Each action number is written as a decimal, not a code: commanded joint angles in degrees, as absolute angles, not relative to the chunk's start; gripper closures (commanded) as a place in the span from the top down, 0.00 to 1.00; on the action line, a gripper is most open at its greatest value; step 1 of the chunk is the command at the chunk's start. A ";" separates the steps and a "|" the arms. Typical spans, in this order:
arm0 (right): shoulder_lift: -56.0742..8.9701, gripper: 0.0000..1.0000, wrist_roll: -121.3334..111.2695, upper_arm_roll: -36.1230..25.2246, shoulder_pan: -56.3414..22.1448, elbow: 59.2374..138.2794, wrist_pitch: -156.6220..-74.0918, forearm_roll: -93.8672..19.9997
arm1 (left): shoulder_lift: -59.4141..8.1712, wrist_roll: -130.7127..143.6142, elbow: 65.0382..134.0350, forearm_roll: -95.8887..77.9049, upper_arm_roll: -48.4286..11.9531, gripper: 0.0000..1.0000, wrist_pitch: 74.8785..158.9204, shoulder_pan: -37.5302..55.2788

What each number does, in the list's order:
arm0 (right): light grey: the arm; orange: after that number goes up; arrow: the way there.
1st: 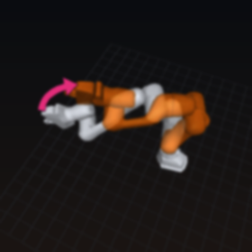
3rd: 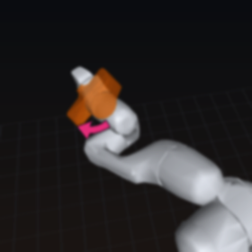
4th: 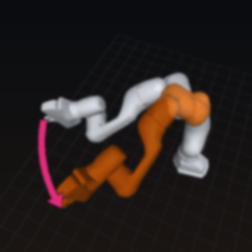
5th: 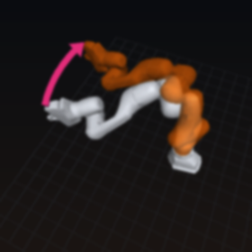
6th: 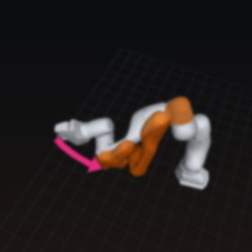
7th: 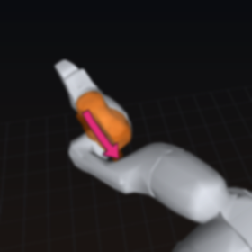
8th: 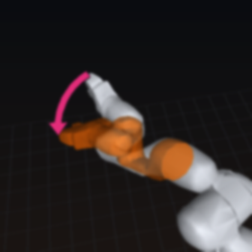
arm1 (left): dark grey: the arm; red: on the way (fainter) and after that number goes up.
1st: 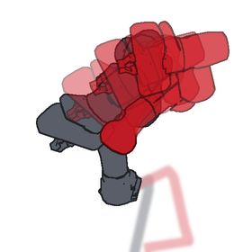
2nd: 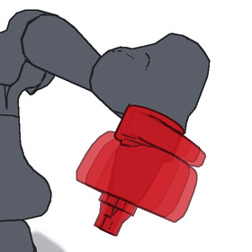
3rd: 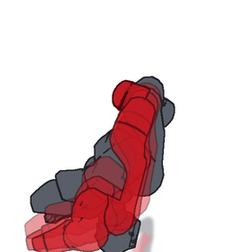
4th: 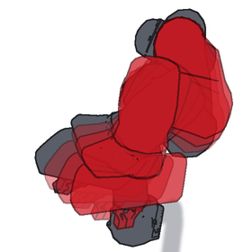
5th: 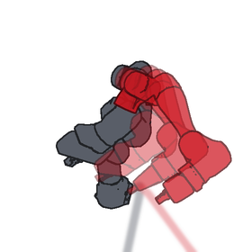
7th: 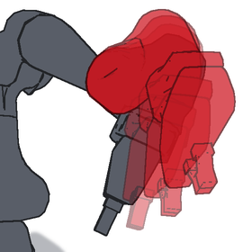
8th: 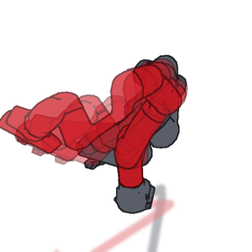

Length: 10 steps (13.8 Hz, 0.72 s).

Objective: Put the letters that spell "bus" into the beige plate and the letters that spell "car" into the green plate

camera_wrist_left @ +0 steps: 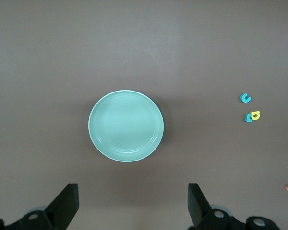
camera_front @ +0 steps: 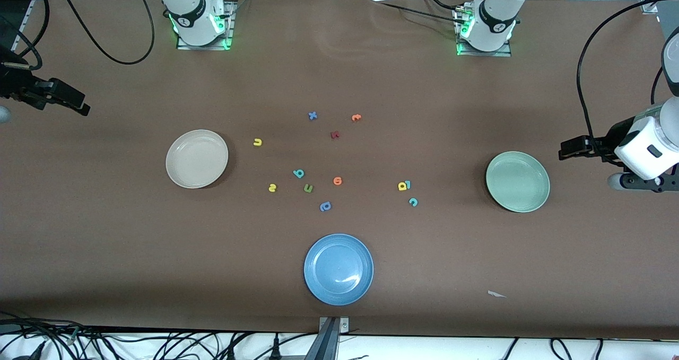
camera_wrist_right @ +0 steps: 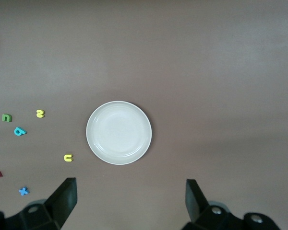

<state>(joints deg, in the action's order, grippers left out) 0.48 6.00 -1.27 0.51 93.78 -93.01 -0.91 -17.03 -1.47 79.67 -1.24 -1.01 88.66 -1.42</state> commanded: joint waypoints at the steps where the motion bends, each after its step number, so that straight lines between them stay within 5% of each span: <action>1: 0.79 1.00 5.80 -0.62 0.97 93.60 -92.73 -0.09 | -16.08 -1.23 80.68 -2.73 -0.70 1.00 88.33 -1.23; 10: 0.88 1.00 5.80 -0.62 0.88 93.60 -92.46 -0.26 | -16.08 -1.76 80.42 -2.81 -0.53 1.00 88.42 -1.23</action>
<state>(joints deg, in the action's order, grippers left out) 0.48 6.00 -1.13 0.51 93.78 -92.97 -0.91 -17.03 -1.47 79.70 -1.24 -1.01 88.63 -1.40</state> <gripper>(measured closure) 0.000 0.000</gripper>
